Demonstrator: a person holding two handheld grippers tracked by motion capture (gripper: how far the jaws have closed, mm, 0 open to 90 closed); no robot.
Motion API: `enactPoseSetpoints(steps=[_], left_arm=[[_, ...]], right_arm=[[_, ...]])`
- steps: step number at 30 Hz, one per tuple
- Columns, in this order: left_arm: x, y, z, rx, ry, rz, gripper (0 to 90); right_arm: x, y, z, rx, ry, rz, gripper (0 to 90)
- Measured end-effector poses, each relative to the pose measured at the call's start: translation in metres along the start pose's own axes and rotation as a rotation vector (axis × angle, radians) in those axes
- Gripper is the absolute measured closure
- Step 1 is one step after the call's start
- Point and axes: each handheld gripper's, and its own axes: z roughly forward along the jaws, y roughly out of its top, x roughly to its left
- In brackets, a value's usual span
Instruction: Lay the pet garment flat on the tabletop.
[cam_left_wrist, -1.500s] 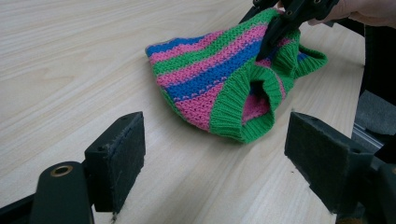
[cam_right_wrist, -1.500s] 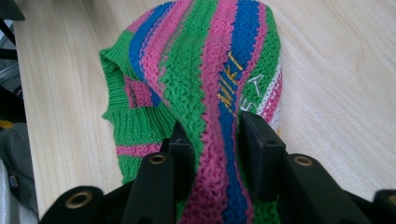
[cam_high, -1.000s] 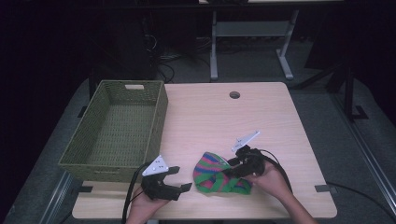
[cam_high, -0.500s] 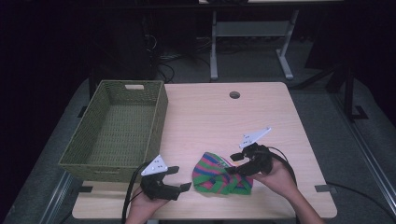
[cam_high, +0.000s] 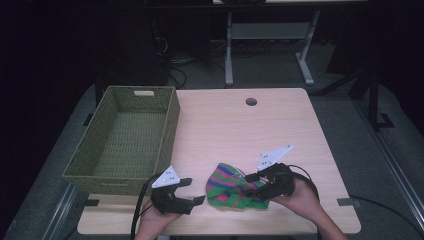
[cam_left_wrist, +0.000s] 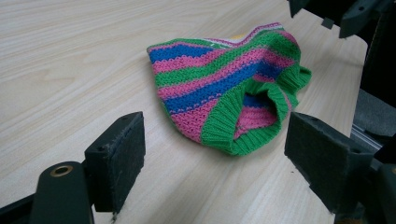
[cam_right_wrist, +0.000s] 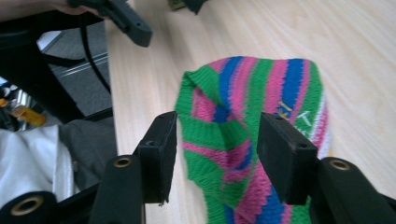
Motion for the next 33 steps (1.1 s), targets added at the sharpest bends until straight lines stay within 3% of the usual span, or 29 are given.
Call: enactPoseSetpoints(steps=[17,29,33], left_arm=[[0.000,0.000,-0.001,0.003,0.000,0.002,20.1],[0.000,0.000,0.000,0.006,-0.003,0.005,20.1],[-0.001,0.000,0.000,0.007,-0.005,0.003,20.1]], right_arm=[[0.011,-0.004,0.024,0.060,0.055,-0.049,48.9],[0.010,-0.005,0.045,0.128,0.045,-0.076,49.0],[0.009,-0.007,0.050,0.137,0.040,-0.060,48.9]])
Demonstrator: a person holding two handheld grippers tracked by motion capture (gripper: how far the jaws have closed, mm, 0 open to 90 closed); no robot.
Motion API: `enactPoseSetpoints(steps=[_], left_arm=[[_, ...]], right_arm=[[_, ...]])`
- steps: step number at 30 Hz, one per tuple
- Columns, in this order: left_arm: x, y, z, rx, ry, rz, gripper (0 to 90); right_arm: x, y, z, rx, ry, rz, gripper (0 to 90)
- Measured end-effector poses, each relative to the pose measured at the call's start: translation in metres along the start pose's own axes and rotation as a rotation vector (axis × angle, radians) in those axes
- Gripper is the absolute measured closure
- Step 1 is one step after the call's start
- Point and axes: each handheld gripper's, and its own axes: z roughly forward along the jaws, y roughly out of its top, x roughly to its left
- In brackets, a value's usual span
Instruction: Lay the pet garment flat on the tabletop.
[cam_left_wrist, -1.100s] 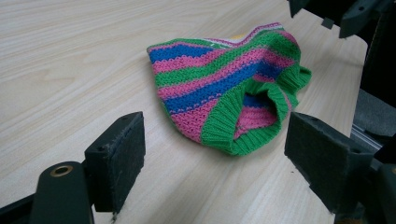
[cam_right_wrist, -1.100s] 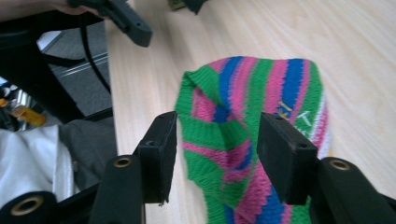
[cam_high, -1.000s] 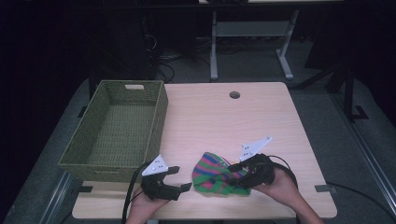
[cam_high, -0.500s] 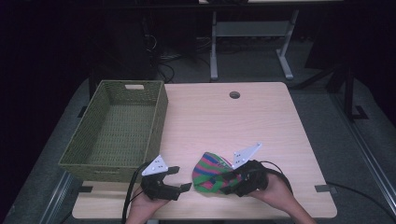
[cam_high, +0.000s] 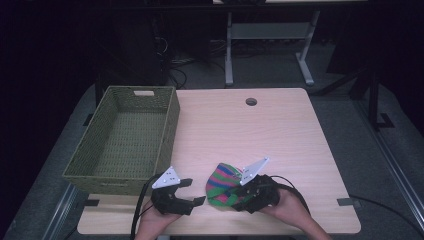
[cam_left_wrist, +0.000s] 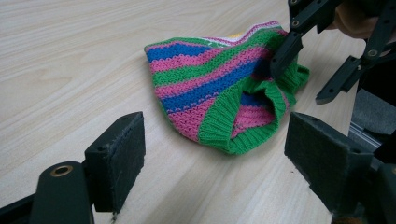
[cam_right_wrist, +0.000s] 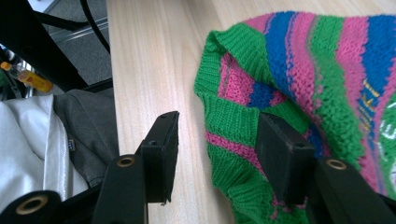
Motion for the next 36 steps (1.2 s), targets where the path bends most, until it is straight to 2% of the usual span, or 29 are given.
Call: enactPoseSetpoints(steps=[1,9,17,20,22,27,28,30,34,36], left_arm=[[0.000,0.000,0.000,0.002,0.000,0.001,20.1],[-0.001,0.000,0.000,0.006,-0.005,0.005,20.1],[-0.001,0.000,0.001,0.008,-0.013,0.002,20.1],[-0.002,0.000,0.002,0.008,-0.013,-0.002,20.1],[-0.002,0.000,0.002,0.007,-0.013,-0.001,20.1],[-0.002,0.000,0.002,0.007,-0.013,-0.004,20.1],[-0.002,0.000,0.002,0.006,-0.014,-0.003,20.1],[-0.001,0.000,0.002,0.009,-0.013,-0.001,20.1],[-0.002,0.000,0.002,0.010,-0.013,-0.001,20.1],[-0.001,0.000,0.003,0.014,-0.015,0.004,20.1]], right_arm=[[-0.001,-0.001,0.002,0.003,0.005,0.010,48.9],[-0.002,-0.006,0.014,0.039,-0.040,0.005,52.3],[-0.002,-0.012,0.016,0.020,-0.074,0.021,59.4],[0.002,-0.013,0.018,0.014,-0.117,-0.018,62.9],[0.003,-0.015,0.018,0.007,-0.132,-0.021,65.1],[0.001,-0.015,0.017,0.004,-0.133,-0.008,70.6],[0.001,-0.015,0.017,0.005,-0.129,0.006,71.7],[-0.001,-0.015,0.017,0.002,-0.125,-0.001,73.4],[-0.003,-0.015,0.015,0.003,-0.112,0.015,76.4],[-0.004,-0.014,0.015,0.005,-0.109,0.002,77.9]])
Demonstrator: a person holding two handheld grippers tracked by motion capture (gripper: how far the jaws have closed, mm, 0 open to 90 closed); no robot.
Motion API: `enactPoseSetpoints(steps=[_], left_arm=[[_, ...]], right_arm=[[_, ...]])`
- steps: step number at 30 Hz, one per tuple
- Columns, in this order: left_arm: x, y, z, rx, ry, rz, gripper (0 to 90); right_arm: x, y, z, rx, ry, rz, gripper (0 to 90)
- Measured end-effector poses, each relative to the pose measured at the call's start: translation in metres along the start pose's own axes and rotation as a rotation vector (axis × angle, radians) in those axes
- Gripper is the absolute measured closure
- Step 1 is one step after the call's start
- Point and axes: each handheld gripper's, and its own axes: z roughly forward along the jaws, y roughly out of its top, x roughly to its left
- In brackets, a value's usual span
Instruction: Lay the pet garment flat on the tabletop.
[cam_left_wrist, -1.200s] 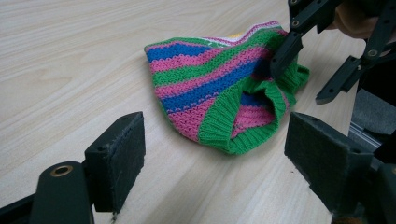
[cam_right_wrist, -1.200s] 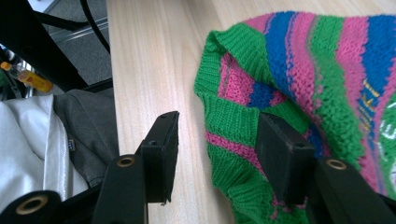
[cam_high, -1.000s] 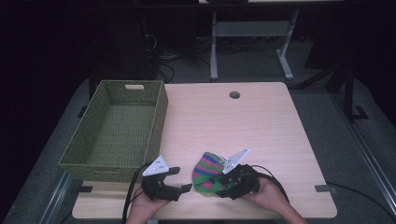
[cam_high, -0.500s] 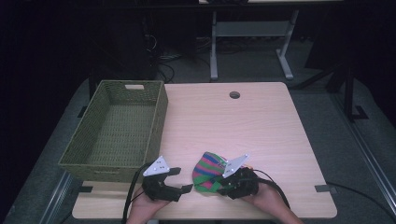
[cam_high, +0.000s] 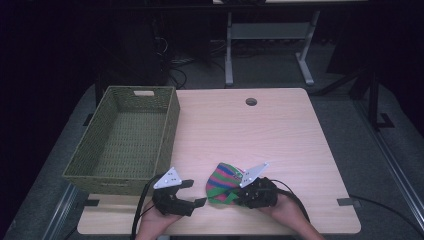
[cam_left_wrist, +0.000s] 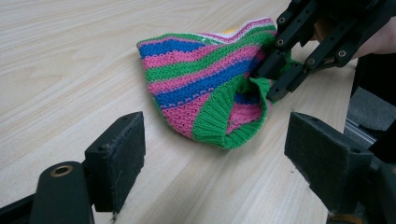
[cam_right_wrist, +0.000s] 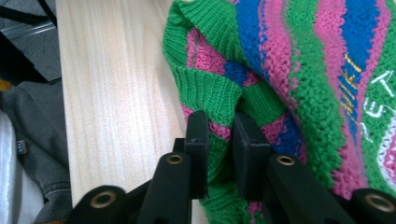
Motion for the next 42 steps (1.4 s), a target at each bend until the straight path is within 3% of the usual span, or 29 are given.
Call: enactPoseSetpoints(steps=[16,23,36,42], left_arm=[[0.000,0.000,0.001,-0.004,-0.013,0.000,20.1],[-0.002,0.001,0.002,-0.005,-0.017,0.005,20.4],[-0.003,0.007,0.008,-0.052,-0.054,0.002,21.5],[-0.002,0.014,0.015,-0.044,-0.035,0.034,22.6]], right_arm=[[0.002,0.007,-0.015,-0.029,0.036,-0.012,82.4],[-0.001,0.011,-0.034,-0.083,0.056,0.013,82.6],[-0.011,0.017,-0.077,-0.182,0.036,0.027,82.6],[-0.015,0.019,-0.086,-0.209,0.049,0.017,82.6]])
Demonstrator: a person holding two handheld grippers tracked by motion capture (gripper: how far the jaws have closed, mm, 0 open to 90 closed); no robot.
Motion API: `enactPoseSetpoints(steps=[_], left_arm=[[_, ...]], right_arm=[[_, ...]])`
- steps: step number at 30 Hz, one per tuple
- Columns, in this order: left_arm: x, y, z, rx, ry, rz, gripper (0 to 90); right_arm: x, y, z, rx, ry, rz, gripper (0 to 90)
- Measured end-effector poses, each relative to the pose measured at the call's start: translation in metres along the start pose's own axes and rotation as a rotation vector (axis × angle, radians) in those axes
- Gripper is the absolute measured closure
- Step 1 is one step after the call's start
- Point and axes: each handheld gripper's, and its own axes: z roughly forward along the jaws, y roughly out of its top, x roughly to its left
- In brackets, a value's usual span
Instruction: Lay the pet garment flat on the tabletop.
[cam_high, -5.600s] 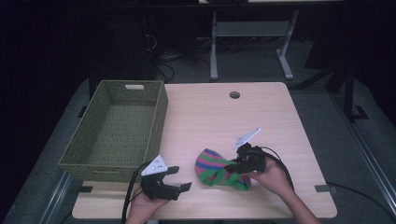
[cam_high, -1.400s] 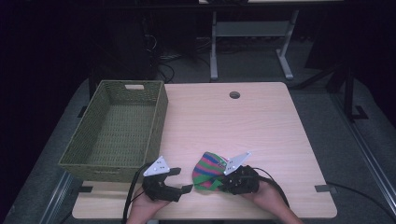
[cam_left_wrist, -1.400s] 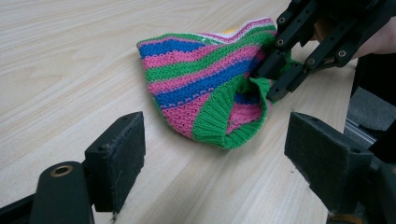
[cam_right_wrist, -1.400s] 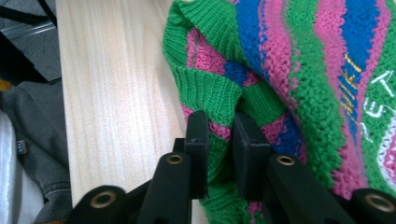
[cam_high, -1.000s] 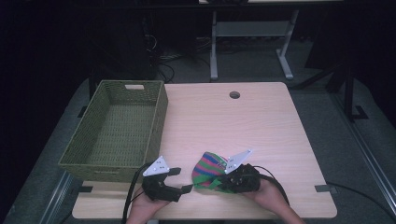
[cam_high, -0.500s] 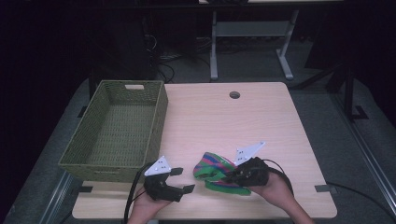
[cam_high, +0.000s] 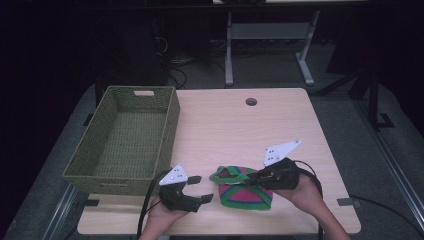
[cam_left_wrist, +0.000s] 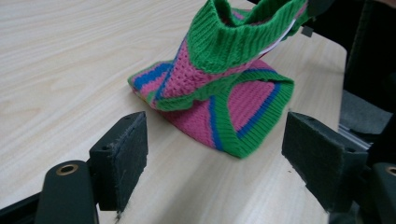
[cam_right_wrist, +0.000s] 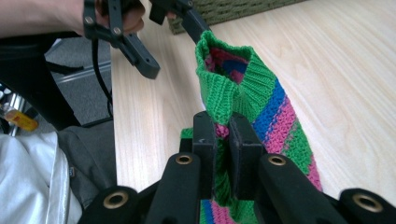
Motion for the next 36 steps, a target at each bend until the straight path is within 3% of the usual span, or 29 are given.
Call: enactPoseSetpoints(steps=[3,7,18,25,32,36], left_arm=[[0.004,0.001,0.003,-0.005,-0.027,-0.018,25.8],[0.007,0.003,0.008,0.009,-0.028,-0.003,29.0],[0.014,0.011,0.024,-0.011,-0.020,0.022,35.9],[0.019,0.013,0.033,-0.017,-0.048,0.034,43.9],[0.022,0.014,0.038,-0.042,-0.092,0.030,58.4],[0.019,0.017,0.039,-0.042,-0.108,0.062,71.1]], right_arm=[[-0.003,0.001,-0.002,-0.010,0.005,0.004,82.6],[-0.006,0.002,-0.003,-0.017,0.000,0.004,82.5],[-0.011,-0.002,-0.013,-0.036,-0.004,0.015,82.6],[-0.015,-0.004,-0.016,-0.044,-0.003,0.025,82.5],[-0.017,-0.005,-0.020,-0.054,-0.006,0.032,82.4],[-0.019,-0.005,-0.022,-0.061,-0.008,0.038,82.4]])
